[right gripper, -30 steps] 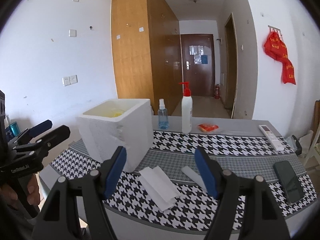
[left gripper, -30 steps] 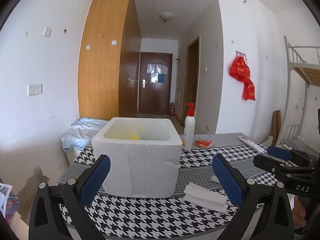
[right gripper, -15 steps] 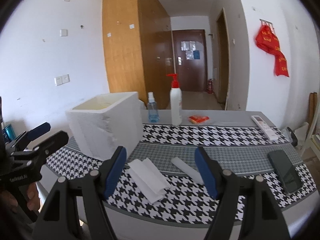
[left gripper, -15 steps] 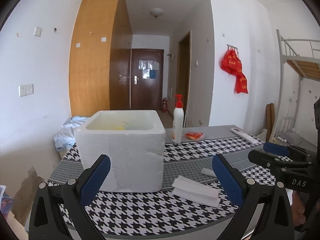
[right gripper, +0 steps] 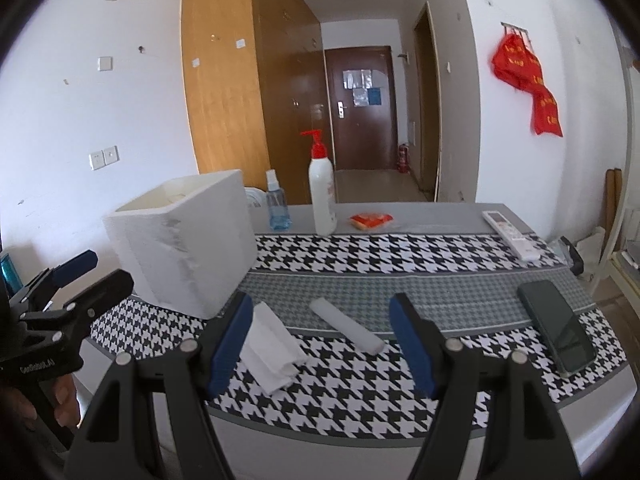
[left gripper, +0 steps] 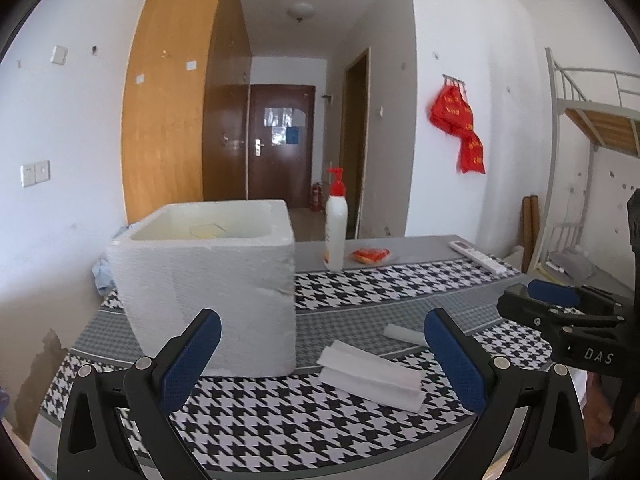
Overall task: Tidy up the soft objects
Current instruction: 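Reach the left gripper toward the white folded tissues on the table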
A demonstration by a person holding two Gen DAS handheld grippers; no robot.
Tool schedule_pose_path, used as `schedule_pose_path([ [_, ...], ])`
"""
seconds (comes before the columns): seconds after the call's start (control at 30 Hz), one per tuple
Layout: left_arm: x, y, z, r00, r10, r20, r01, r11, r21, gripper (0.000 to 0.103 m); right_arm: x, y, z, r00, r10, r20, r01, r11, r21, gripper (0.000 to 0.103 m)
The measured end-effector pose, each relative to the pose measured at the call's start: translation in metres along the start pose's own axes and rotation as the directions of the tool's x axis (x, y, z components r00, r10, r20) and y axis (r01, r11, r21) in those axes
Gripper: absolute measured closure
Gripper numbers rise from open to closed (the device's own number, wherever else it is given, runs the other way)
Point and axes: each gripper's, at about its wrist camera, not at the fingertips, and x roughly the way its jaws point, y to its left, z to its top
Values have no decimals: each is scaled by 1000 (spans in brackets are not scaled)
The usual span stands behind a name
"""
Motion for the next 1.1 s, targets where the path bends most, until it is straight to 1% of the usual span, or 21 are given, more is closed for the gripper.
schedule_pose_path([
  [0.2, 11, -7, -3, 1000, -10, -25, 11, 1000, 8, 1, 9, -10, -4, 1000, -5, -24, 5, 1000, 7, 28],
  [0.27, 17, -11, -5, 999, -4, -41, 5, 1000, 23, 1, 13, -14, -5, 999, -9, -37, 10, 1000, 19, 28],
  [0.53, 36, -23, -10, 995, -22, -94, 26, 999, 36, 1, 25, -27, -13, 997, -21, -75, 23, 999, 27, 28],
  [0.77, 44, -32, -13, 992, -27, -121, 33, 999, 42, 1, 31, -38, -18, 994, -20, -105, 24, 999, 40, 28],
  [1.1, 59, -44, -18, 985, -8, -171, 13, 1000, 28, 1, 40, -48, -21, 990, -4, -140, 7, 1000, 22, 28],
])
